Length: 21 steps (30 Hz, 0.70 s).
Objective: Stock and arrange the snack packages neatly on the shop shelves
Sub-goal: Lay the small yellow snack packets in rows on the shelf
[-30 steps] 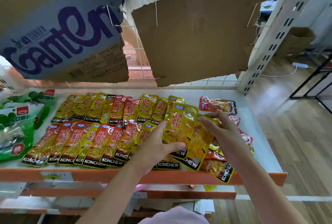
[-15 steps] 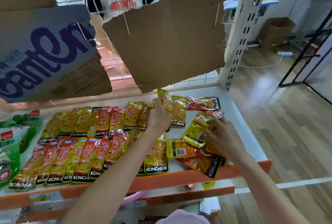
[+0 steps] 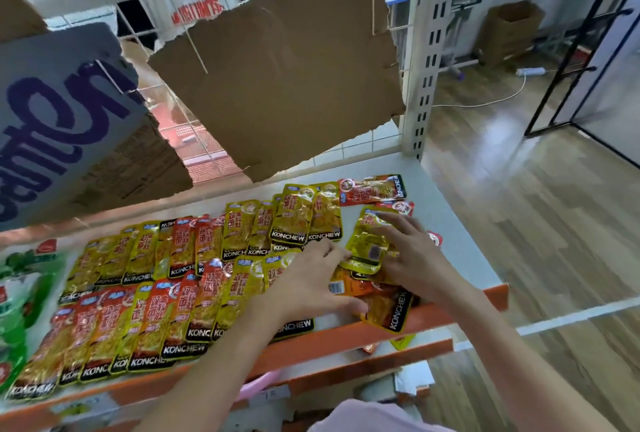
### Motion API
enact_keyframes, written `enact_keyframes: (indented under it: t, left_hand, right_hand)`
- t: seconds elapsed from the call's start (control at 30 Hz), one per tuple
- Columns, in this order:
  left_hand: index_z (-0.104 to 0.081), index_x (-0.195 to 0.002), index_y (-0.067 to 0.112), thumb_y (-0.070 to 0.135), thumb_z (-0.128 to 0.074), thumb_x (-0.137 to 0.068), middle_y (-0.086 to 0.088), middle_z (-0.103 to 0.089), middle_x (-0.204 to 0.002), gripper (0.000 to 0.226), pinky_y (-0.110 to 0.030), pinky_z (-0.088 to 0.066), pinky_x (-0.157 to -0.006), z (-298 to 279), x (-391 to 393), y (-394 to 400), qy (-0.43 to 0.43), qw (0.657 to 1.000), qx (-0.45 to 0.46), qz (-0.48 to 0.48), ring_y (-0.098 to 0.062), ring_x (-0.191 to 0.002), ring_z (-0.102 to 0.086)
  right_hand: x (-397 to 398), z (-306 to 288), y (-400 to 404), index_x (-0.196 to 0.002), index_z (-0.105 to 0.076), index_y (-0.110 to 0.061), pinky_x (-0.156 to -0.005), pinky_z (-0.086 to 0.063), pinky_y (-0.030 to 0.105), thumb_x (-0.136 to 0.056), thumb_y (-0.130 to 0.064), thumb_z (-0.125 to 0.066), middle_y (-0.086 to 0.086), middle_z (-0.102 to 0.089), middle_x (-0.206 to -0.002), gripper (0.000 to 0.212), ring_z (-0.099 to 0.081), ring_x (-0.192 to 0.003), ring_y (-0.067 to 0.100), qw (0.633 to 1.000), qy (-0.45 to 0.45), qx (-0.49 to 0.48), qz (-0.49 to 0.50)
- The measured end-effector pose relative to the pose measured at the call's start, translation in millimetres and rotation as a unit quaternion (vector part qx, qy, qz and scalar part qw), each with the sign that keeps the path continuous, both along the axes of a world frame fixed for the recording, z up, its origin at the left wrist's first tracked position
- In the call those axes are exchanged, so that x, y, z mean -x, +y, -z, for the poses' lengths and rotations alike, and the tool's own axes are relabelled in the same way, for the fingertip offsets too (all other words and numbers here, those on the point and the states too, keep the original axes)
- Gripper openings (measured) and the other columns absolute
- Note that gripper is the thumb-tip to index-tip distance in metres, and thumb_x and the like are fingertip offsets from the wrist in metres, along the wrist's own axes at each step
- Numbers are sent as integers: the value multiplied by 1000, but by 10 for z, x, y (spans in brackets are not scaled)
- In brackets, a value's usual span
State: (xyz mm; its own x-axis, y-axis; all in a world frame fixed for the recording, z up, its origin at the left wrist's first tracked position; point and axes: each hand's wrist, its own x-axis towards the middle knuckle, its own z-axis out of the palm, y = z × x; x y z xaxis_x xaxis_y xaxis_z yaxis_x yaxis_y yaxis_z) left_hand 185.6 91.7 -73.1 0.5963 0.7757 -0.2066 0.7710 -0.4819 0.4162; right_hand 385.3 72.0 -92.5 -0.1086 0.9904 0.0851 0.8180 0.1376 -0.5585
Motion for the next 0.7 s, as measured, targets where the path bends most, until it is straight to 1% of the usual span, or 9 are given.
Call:
enact_keyframes:
  t: [0.1, 0.2, 0.3, 0.37, 0.43, 0.5, 0.57, 0.63, 0.7]
  left_hand:
    - [-36, -137, 26, 57, -71, -69, 5, -41, -131, 82, -30, -31, -105, -41, 17, -37, 19, 999, -32, 4, -11, -124, -34]
    - [-46, -128, 25, 37, -66, -75, 4, -53, -121, 58, -29, -38, -96, -117, 80, -25, -6, 998, -58, -13, -11, -110, -44]
    - [-60, -101, 25, 20, -59, -85, 9, -63, -92, 17, -21, -42, -72, -197, 207, -31, -105, 992, -44, -60, 4, -79, -51]
    - [-60, -93, 25, 21, -55, -92, 17, -58, -74, 7, -15, -38, -58, -262, 283, -43, -192, 973, -15, -126, 8, -61, -50]
    - [-55, -104, 32, 30, -53, -93, 27, -55, -89, 11, -5, -38, -72, -278, 373, -63, -279, 933, 36, -224, 20, -75, -49]
    - [-54, -120, 32, 38, -54, -91, 20, -57, -119, 30, -24, -37, -100, -263, 438, -81, -356, 875, 139, -297, 6, -110, -50]
    - [-59, -118, 35, 34, -56, -90, 4, -65, -119, 29, -38, -50, -88, -258, 461, -123, -434, 821, 214, -303, -18, -109, -61]
    - [-59, -117, 30, 27, -58, -87, 1, -71, -107, 30, -29, -55, -64, -256, 489, -162, -496, 774, 248, -305, -18, -93, -69]
    - [-54, -119, 27, 27, -61, -81, 1, -71, -105, 39, -28, -56, -56, -293, 517, -195, -536, 732, 274, -318, -19, -87, -70]
  right_hand:
    - [55, 22, -30, -135, -44, -31, -114, -13, 38, -84, -27, -53, -13, -22, -153, 52, -10, -141, 11, 996, -45, 55, -62]
    - [56, 16, 22, -133, -46, -32, -112, -18, 36, -85, -26, -54, -15, -24, -152, 50, -14, -140, 11, 998, -19, 55, -19]
    - [34, 27, 71, -135, -46, -29, -109, -25, 34, -85, -29, -57, -12, -27, -151, 51, -20, -137, 16, 999, -42, 31, 4]
    - [30, 37, 77, -135, -47, -28, -107, -28, 34, -86, -31, -58, -9, -32, -150, 51, -24, -136, 18, 997, -81, 20, 2]
    - [57, 35, 76, -129, -54, -28, -102, -33, 36, -87, -33, -57, -6, -40, -145, 42, -31, -132, 21, 993, -114, -5, 6]
    - [91, 31, 89, -118, -63, -29, -96, -37, 36, -91, -36, -52, -5, -51, -133, 30, -38, -123, 22, 987, -155, -31, 11]
    - [115, 0, 133, -112, -66, -26, -92, -38, 36, -94, -33, -48, -4, -57, -122, 27, -43, -116, 23, 984, -173, -53, 3]
    - [127, -100, 165, -105, -70, -16, -87, -39, 36, -93, -21, -52, 3, -64, -112, 22, -50, -110, 28, 990, -105, -93, 12]
    - [132, -245, 163, -95, -71, -9, -78, -41, 37, -88, -8, -59, 8, -68, -96, 14, -59, -94, 30, 986, 2, -159, 45]
